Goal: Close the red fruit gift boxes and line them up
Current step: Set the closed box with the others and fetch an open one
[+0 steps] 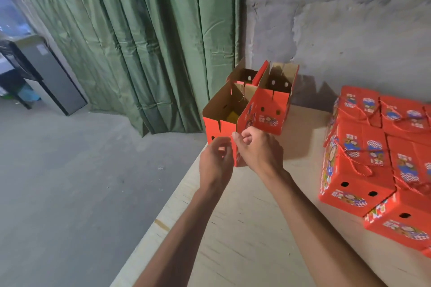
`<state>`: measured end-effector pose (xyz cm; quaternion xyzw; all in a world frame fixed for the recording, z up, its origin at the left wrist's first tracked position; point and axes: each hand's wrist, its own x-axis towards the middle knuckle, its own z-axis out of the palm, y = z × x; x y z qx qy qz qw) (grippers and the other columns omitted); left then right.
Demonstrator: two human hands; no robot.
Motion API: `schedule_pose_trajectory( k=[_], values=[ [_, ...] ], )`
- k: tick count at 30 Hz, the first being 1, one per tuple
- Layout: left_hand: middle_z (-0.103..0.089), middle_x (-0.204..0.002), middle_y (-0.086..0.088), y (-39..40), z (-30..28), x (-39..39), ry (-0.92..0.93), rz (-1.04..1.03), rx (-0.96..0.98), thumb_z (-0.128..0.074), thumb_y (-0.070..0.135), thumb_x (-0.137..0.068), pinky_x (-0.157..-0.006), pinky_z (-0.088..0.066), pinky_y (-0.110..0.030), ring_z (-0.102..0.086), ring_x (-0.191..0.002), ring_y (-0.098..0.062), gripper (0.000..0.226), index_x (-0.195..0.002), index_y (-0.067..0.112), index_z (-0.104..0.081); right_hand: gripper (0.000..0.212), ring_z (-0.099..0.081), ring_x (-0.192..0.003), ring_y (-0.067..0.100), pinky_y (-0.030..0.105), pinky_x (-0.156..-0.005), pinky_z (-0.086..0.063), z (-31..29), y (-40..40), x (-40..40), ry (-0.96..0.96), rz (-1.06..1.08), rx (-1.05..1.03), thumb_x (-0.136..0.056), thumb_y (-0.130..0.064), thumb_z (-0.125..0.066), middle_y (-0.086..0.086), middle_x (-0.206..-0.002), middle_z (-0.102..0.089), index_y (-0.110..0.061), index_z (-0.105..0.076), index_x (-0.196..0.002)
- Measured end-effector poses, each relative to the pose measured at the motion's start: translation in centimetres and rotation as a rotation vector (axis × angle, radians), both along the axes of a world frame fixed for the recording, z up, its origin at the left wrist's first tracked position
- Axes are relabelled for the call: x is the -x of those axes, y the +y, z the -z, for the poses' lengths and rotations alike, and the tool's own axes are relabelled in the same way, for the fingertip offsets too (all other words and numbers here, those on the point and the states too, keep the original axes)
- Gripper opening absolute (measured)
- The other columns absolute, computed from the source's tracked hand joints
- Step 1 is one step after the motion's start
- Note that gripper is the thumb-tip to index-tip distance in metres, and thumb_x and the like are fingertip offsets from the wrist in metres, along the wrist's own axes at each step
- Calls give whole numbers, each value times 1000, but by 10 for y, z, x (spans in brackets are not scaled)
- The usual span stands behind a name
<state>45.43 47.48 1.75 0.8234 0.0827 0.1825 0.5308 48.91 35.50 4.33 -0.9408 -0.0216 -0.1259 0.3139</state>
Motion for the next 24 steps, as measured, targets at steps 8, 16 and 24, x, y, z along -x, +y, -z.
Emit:
schedule_pose_trajectory(
  k=[8,16,24],
  values=[
    [-70,-116,2,60,8,-103,-15,46,-132,-57,20,-98,-84,-54,-24,-65,-101,-1,24,-117,17,-72,43,-63,-82,18,23,-59,-35,24,35,-81,79,185,-4,-98,-60,-51,-4,-108,-75,-24,-70,-111],
    [-66,-125,-4,96,13,-202,83,9,-194,-54,23,-98,-96,-55,-43,-64,-112,-21,33,-127,15,-65,39,-66,-96,32,32,-69,-39,49,50,-149,235,316,-28,-98,-53,-54,7,-106,-69,-16,-61,-110],
    [-63,-131,-9,87,23,-268,270,73,-342,-53,21,-96,-91,-52,-39,-61,-116,-30,42,-137,15,-56,44,-63,-112,29,28,-69,-38,54,51,-200,297,334,-128,-103,-26,-53,9,-135,-59,-17,-46,-145]
  ],
)
